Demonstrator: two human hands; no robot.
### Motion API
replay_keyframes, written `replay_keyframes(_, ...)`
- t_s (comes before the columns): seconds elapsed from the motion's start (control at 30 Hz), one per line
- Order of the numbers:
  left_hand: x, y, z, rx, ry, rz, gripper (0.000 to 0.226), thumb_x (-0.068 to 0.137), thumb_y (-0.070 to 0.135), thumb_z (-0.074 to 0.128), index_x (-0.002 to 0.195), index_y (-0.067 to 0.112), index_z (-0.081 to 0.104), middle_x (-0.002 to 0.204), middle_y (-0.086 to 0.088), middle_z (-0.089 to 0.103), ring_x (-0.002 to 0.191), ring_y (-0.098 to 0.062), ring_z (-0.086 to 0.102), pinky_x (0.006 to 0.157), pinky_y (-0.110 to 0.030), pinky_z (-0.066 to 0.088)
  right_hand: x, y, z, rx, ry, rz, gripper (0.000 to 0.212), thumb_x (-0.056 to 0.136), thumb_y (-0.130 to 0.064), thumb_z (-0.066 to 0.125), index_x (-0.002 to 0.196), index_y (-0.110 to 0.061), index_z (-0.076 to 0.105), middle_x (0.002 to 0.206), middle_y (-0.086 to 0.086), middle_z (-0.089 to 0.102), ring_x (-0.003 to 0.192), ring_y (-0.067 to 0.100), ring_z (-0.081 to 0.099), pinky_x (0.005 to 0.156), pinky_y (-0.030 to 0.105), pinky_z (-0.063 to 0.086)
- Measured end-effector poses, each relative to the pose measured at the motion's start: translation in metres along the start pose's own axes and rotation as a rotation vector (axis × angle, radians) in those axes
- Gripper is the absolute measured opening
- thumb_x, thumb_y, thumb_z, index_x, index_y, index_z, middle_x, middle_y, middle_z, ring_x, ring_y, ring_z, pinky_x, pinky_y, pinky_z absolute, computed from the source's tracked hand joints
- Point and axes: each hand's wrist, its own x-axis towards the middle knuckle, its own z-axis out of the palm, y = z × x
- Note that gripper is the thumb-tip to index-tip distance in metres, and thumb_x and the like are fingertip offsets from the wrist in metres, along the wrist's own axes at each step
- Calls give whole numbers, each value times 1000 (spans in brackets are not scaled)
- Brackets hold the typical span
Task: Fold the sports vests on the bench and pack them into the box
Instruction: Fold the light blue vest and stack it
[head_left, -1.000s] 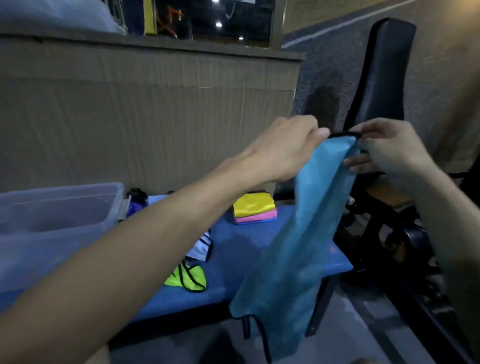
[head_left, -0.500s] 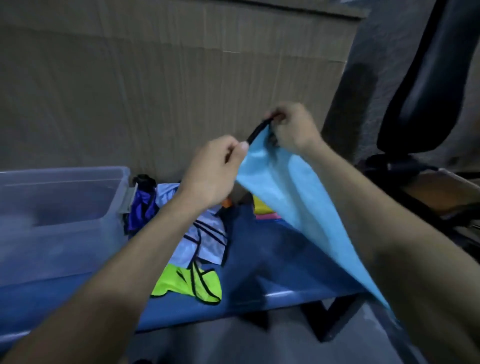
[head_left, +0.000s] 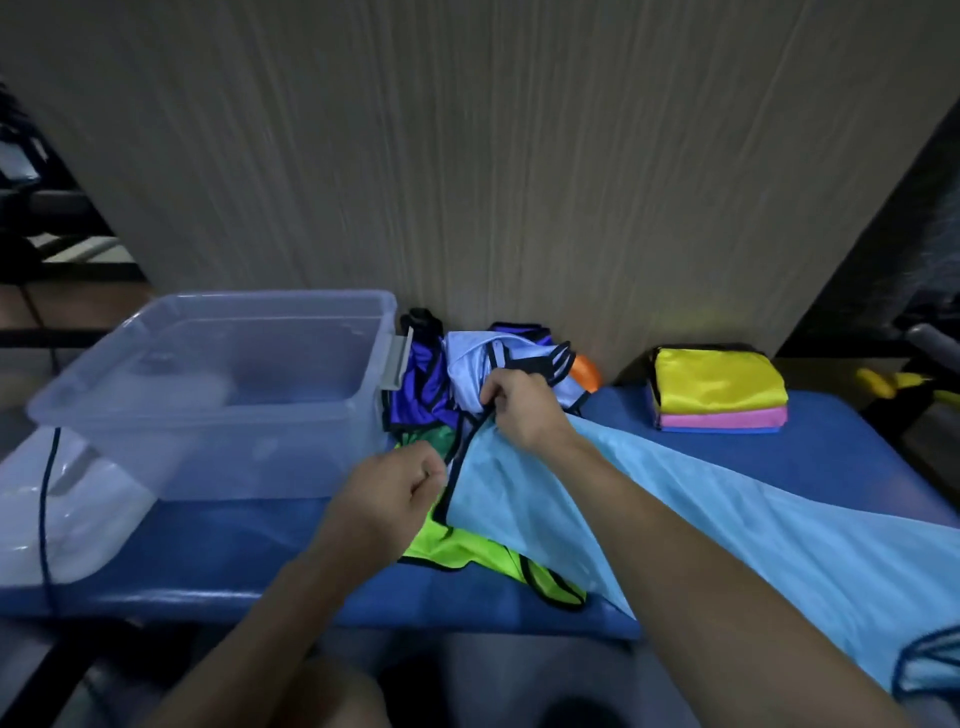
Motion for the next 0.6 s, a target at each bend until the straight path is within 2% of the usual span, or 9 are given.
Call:
replay_keyframes(0.03, 10, 7, 3, 32, -43, -21, 18, 98, 35, 59, 86, 21, 60, 65, 10, 60, 64, -8, 55, 66, -33, 45, -1, 1, -2, 3, -1, -16, 32, 83, 8, 48, 94, -12, 71, 100, 7, 74, 99, 28, 65, 86, 35, 50)
replay_keyframes(0.1, 30, 15, 14, 90, -163, -159, 28, 98, 42, 59, 86, 17, 60, 73, 3, 66, 76, -18, 62, 72, -37, 50, -4, 5, -6, 11, -1, -76, 31, 82, 9, 49, 95, -9, 71, 101, 5, 74, 100, 26, 65, 88, 33, 50)
replay_keyframes(0.17, 41, 12, 27, 108, -262, -283, 44, 93, 54, 60, 77, 14, 55, 69, 0, 60, 77, -26, 61, 67, -37, 47, -8, 9, -9, 34, -1, -134, 31, 81, 10, 52, 99, -8, 71, 104, 5, 71, 100, 24, 65, 89, 30, 49)
replay_keyframes(0.23, 44, 6, 39, 132, -296, -354, 50, 87, 63, 61, 71, 18, 48, 68, 2, 55, 80, -28, 61, 63, -35, 41, -16, 14, -14, 39, 24, -183, 34, 81, 8, 55, 106, -10, 70, 109, 4, 64, 93, 19, 62, 85, 26, 47)
replay_keyframes(0.33, 44, 5, 47, 107, -311, -397, 48, 87, 58, 66, 67, 19, 46, 67, 2, 54, 82, -29, 63, 63, -35, 41, -32, 33, -23, -80, 237, -208, 33, 80, -6, 63, 111, -15, 65, 113, 2, 58, 94, 23, 58, 83, 36, 48)
replay_keyframes(0.4, 44, 6, 50, 38, -339, -434, 42, 87, 51, 71, 69, 19, 51, 67, 4, 57, 77, -24, 62, 63, -33, 41, -45, 53, -32, -257, 341, -64, 32, 85, -24, 66, 116, -18, 60, 116, 3, 56, 106, 30, 53, 88, 44, 45)
replay_keyframes(0.5, 41, 9, 52, -85, -319, -470, 46, 89, 44, 72, 64, 18, 43, 58, 6, 45, 58, -16, 46, 54, -31, 31, -60, 81, -39, -380, 144, 257, 49, 95, -57, 53, 125, -18, 52, 126, 5, 57, 121, 34, 47, 101, 48, 37)
replay_keyframes(0.53, 42, 9, 53, -122, -309, -479, 49, 90, 44, 72, 63, 19, 39, 56, 6, 40, 55, -16, 40, 53, -32, 28, -62, 88, -40, -343, 77, 312, 52, 96, -63, 48, 123, -18, 53, 125, 6, 60, 122, 34, 48, 101, 48, 37)
replay_keyframes(0.6, 42, 9, 55, -200, -285, -504, 51, 92, 44, 69, 63, 20, 35, 56, 6, 34, 55, -16, 35, 53, -31, 27, -60, 96, -44, -238, -2, 346, 53, 95, -68, 45, 106, -18, 60, 112, 9, 67, 115, 35, 57, 96, 46, 45)
